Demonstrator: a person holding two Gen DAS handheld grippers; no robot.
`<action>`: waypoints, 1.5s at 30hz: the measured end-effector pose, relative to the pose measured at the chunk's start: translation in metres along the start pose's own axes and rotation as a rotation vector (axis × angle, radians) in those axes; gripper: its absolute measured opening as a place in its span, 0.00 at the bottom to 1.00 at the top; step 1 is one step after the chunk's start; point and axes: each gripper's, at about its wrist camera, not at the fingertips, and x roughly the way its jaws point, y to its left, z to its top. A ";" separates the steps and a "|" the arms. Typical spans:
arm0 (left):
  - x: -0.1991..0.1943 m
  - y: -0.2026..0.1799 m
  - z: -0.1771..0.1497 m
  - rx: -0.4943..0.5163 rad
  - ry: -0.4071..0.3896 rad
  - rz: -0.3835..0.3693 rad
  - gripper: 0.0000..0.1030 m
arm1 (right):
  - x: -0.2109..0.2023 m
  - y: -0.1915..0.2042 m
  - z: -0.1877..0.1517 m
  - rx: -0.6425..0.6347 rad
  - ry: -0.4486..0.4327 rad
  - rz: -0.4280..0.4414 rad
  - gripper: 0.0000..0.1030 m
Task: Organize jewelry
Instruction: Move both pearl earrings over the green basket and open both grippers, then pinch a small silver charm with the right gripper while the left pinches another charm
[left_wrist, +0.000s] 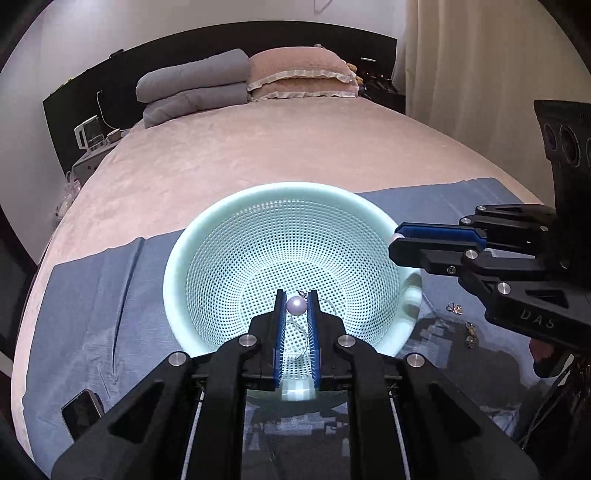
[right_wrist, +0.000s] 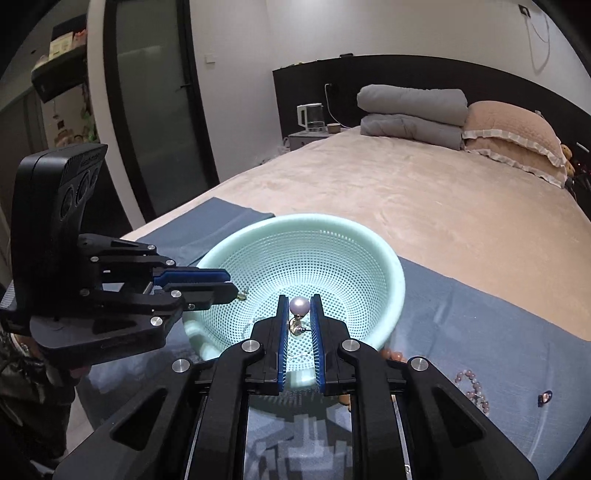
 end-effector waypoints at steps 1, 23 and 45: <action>0.000 0.003 -0.005 -0.003 0.005 0.002 0.11 | 0.002 0.000 0.000 0.000 0.001 0.003 0.11; -0.034 0.026 -0.024 -0.044 -0.070 0.085 0.95 | -0.043 -0.056 -0.015 0.153 -0.126 -0.145 0.88; 0.014 -0.115 -0.053 0.253 0.010 -0.364 0.94 | -0.056 -0.097 -0.090 -0.004 0.127 -0.085 0.59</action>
